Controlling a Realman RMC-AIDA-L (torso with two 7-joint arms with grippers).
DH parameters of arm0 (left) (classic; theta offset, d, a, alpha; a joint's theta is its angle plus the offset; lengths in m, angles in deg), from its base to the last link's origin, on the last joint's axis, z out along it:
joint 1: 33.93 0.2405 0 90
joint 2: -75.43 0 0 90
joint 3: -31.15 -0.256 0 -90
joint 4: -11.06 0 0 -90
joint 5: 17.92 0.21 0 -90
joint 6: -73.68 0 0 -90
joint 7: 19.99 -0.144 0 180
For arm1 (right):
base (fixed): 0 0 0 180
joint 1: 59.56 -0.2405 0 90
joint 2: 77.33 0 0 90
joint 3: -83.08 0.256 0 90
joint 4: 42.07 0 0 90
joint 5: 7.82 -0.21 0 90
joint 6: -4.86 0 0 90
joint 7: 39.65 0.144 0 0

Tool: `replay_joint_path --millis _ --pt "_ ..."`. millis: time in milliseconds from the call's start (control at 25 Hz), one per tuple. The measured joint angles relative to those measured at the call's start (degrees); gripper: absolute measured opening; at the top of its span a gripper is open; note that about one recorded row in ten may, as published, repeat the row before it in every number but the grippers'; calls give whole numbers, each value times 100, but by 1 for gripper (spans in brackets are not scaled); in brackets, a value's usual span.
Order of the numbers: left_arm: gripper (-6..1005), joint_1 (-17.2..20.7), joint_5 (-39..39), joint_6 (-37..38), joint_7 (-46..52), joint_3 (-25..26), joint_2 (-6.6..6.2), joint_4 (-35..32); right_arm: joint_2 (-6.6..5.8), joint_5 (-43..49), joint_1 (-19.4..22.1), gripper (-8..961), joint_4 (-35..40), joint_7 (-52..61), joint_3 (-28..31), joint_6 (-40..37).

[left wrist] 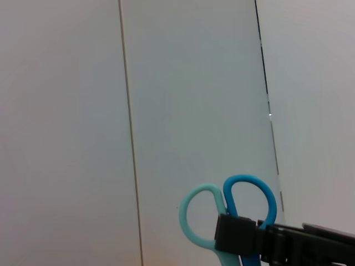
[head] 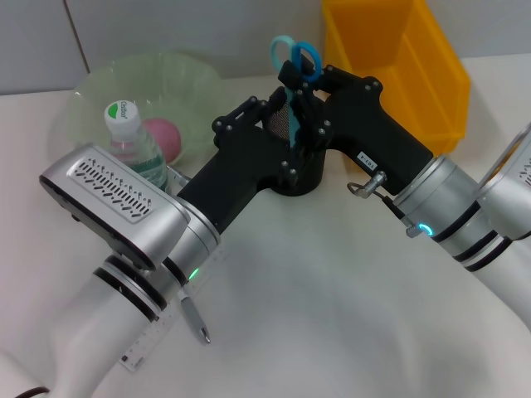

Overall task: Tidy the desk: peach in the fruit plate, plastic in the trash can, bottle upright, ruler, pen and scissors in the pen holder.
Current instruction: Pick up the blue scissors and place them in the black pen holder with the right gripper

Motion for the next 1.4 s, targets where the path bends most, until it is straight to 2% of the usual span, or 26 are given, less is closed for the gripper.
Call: replay_joint_path --millis 200,400,600,880,960,1000,1200,1400 --pt "338 23 -1 84 14 1 -2 0 0 0 17 89 8 -5 -10 0" --pt "568 36 -2 113 56 1 -4 1 0 0 42 89 24 -14 3 -34" --pt "709 53 -3 119 132 5 -4 5 0 -7 52 89 99 -87 33 -75" --pt "757 159 721 127 1349 197 -43 116 0 -9 40 89 252 -408 196 -125" --pt "771 159 721 127 1349 197 -43 116 0 -10 27 89 298 -524 274 -112" --pt "778 246 1063 131 1787 331 -60 131 0 -8 25 89 303 -588 322 -112" --pt "806 358 1497 142 2287 478 -93 136 0 4 1 89 320 -979 596 -55" --pt "812 602 2378 334 2924 871 -111 136 0 3 -132 89 310 -1104 741 368"
